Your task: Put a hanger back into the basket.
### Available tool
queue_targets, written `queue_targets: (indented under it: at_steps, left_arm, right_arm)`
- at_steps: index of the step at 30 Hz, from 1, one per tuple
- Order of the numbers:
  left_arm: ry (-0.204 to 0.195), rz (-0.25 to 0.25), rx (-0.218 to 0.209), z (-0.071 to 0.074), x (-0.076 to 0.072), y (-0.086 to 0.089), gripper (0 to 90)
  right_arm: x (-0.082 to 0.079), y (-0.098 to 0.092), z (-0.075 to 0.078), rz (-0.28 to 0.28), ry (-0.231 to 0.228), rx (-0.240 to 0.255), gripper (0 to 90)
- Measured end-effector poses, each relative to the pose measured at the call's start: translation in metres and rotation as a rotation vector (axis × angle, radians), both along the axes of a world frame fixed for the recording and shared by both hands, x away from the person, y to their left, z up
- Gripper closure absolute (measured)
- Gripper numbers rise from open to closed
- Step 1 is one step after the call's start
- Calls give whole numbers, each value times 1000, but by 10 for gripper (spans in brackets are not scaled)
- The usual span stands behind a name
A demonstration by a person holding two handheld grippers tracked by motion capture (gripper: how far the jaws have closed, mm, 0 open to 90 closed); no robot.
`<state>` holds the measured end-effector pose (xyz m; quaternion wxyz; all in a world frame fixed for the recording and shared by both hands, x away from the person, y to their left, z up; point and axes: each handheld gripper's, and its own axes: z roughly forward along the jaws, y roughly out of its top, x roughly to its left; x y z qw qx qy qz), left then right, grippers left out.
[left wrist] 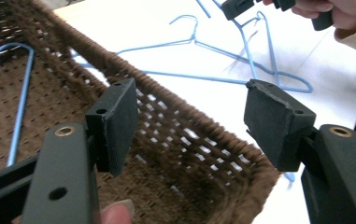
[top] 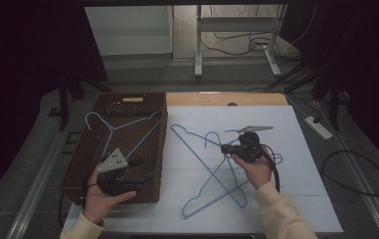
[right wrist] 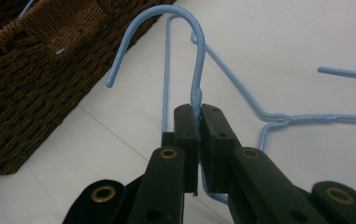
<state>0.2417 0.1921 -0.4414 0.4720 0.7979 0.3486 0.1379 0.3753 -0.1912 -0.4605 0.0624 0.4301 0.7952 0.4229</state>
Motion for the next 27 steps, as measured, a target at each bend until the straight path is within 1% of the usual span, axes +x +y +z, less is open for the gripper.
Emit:
queue_targets:
  at_steps: [2, 7, 9, 16, 23, 27]
  left_arm:
    - [3, -6, -7, 0, 0, -2, 347]
    - [19, -27, 3, 2, 3, -15, 346]
    - [22, -29, 3, 3, 4, -18, 345]
    - [43, -55, -3, 3, 8, -34, 344]
    - [47, -97, 13, 5, 12, -60, 344]
    - [60, -122, 19, 5, 16, -77, 344]
  right_arm:
    - [-1, -1, 0, 0, -1, 4, 858]
    - [-5, -4, 0, 2, -7, 20, 858]
    - [-6, -5, 1, 3, -10, 18, 858]
    - [-9, -6, 3, 10, -20, 38, 858]
    - [-11, -7, 5, 11, -27, 41, 857]
    - [-14, -7, 5, 14, -29, 46, 858]
